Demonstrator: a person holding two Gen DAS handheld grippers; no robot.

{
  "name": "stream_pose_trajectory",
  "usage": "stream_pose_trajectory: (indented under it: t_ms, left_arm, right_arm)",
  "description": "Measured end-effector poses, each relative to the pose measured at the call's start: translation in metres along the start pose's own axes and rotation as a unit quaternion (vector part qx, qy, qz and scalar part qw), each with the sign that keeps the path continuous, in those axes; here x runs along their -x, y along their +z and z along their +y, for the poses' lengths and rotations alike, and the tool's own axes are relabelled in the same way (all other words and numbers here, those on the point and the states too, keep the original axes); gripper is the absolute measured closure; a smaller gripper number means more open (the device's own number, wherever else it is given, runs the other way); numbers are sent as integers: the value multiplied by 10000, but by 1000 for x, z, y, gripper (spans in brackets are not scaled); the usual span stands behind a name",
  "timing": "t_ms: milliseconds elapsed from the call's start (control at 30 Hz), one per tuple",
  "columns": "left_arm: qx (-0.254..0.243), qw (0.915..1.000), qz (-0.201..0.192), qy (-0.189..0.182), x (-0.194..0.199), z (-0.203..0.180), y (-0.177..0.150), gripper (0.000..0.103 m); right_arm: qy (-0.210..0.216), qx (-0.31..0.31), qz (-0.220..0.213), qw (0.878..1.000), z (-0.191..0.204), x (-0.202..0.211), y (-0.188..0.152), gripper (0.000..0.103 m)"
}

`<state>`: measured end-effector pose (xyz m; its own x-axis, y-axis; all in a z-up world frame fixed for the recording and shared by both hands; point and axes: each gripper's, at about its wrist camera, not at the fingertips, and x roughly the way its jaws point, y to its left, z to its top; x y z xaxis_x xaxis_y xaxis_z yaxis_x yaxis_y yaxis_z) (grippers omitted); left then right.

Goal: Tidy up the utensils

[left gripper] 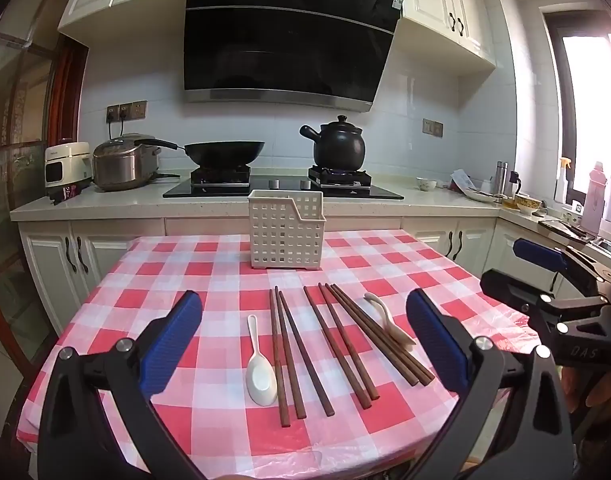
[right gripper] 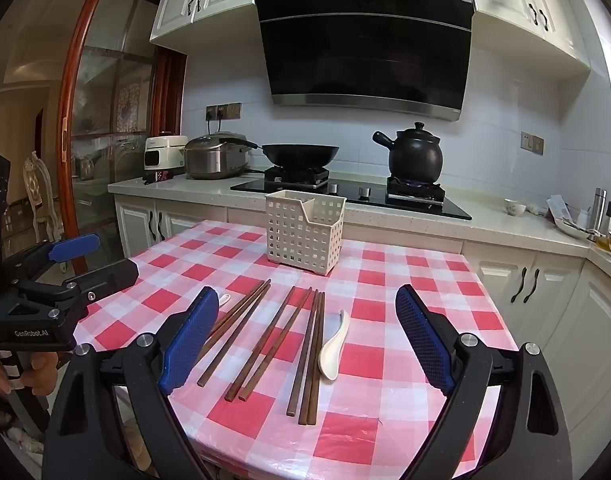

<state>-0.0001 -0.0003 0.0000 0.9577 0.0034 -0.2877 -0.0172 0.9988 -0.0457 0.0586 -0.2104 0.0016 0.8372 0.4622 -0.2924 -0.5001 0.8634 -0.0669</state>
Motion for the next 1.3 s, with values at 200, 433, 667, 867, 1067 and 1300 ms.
stream_pose_trajectory:
  t_ms: [200, 433, 667, 867, 1067, 1300]
  left_arm:
    - [23, 10000, 24, -2, 0, 1, 0, 4]
    - [91, 9998, 38, -181, -5, 2, -5, 4]
    - [129, 9994, 67, -326, -6, 0, -5, 4]
    - [216, 9991, 66, -346, -6, 4, -5, 4]
    - [221, 9991, 72, -353, -7, 5, -6, 4]
    - [216, 9991, 71, -352, -7, 5, -6, 4]
  right_arm:
    - [-10, 9, 22, 10000, 0, 0, 1, 18]
    - [-8, -4, 12, 10000, 3, 0, 1, 18]
    - [4, -28, 12, 10000, 0, 3, 2, 18]
    - [33, -19, 13, 10000, -4, 6, 3, 18]
    - [18, -20, 6, 10000, -3, 6, 2, 18]
    - [26, -22, 7, 10000, -3, 6, 2, 18]
